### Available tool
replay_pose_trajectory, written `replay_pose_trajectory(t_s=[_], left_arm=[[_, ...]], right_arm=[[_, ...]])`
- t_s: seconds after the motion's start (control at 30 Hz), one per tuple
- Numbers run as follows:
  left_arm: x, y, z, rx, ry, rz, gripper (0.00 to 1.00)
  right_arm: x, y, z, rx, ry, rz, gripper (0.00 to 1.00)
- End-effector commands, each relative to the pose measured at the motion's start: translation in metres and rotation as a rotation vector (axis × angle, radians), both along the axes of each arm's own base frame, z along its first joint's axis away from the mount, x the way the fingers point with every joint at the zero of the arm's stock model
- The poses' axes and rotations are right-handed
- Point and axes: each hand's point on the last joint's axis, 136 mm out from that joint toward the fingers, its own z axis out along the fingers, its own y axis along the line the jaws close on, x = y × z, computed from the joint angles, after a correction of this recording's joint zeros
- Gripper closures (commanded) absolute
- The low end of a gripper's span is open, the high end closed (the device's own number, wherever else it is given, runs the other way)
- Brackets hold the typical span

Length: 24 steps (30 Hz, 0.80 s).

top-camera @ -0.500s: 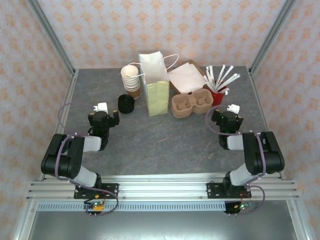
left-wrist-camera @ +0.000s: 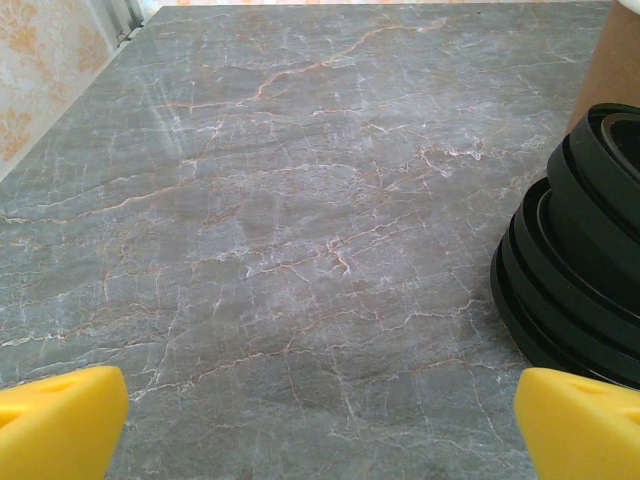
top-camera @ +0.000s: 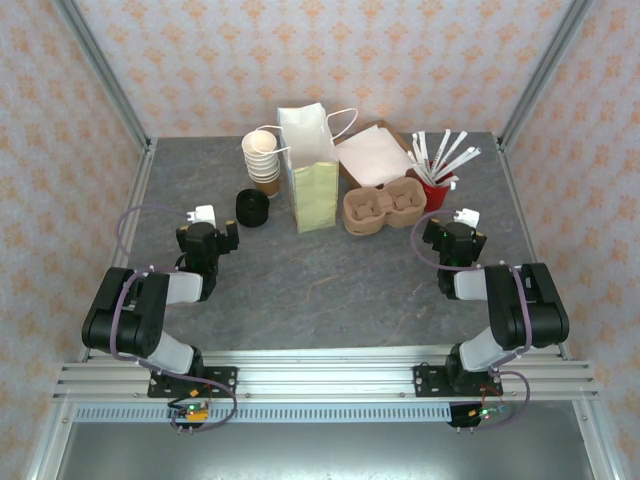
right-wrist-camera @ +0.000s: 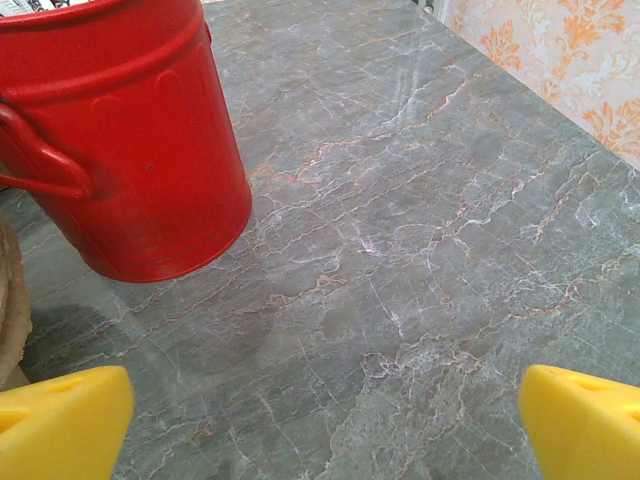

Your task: Pack the takeout coffee

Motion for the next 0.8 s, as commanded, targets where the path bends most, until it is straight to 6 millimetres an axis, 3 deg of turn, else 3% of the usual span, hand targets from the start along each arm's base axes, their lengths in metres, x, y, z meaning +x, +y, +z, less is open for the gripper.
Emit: replay_pose_trajectory(t_s=[0.0, 0.47, 0.6, 0.77], left_arm=[[0.008, 0.002, 0.017, 0.011, -0.052, -0.001, 0.00], [0.008, 0.003, 0.018, 0.013, -0.054, 0.002, 0.00], [-0.001, 0.019, 0.046, 0.009, -0.024, 0.113, 0.00], [-0.036, 0.050, 0.090, -0.110, -0.054, 0.396, 0.02]], right_arm=[[0.009, 0.001, 0.017, 0.011, -0.061, -0.003, 0.01], [0.008, 0.001, 0.018, 0.010, -0.064, -0.001, 0.01], [-0.003, -0.003, 0.043, -0.037, -0.105, -0.070, 0.01], [-0.033, -0.019, 0.066, 0.071, -0.126, -0.224, 0.00]])
